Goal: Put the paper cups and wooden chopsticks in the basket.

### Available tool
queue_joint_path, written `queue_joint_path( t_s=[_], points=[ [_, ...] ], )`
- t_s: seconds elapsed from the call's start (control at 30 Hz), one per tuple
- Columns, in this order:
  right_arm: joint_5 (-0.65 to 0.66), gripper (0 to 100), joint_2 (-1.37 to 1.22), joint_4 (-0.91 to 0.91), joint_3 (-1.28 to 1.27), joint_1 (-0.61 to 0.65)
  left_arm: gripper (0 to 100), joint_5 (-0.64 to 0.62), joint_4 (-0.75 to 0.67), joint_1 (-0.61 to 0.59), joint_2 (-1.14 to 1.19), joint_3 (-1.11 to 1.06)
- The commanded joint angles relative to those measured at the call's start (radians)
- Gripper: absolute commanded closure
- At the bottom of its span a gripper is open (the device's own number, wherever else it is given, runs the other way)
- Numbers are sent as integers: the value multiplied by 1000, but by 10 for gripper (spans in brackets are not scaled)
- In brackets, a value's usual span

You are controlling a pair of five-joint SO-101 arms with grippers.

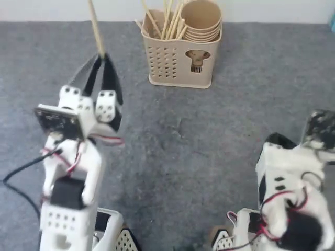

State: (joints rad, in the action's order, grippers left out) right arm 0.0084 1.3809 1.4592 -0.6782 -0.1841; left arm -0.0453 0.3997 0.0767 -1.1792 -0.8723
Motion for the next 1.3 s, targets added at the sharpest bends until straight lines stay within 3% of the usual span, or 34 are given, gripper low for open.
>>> queue_joint_path(
  t_s=[0.0,0.13,0.3,0.47,0.57,1.0,1.27],
  points=[
    [48,991,153,-111,-199,5,988,12,-379,31,143,28],
    [71,991,274,-179,-367,4,988,12,-539,51,318,102],
    [60,991,340,-303,-586,13,988,11,-542,74,582,328],
    [-109,991,374,-584,-908,16,988,11,-542,106,844,538],
    [-127,991,398,-722,-1005,5,988,12,-545,120,997,641],
    [-121,991,407,-642,-1007,73,988,11,-546,77,1626,1135],
    [-57,991,407,-642,-1007,71,987,17,-542,52,1699,1204]
  ],
)
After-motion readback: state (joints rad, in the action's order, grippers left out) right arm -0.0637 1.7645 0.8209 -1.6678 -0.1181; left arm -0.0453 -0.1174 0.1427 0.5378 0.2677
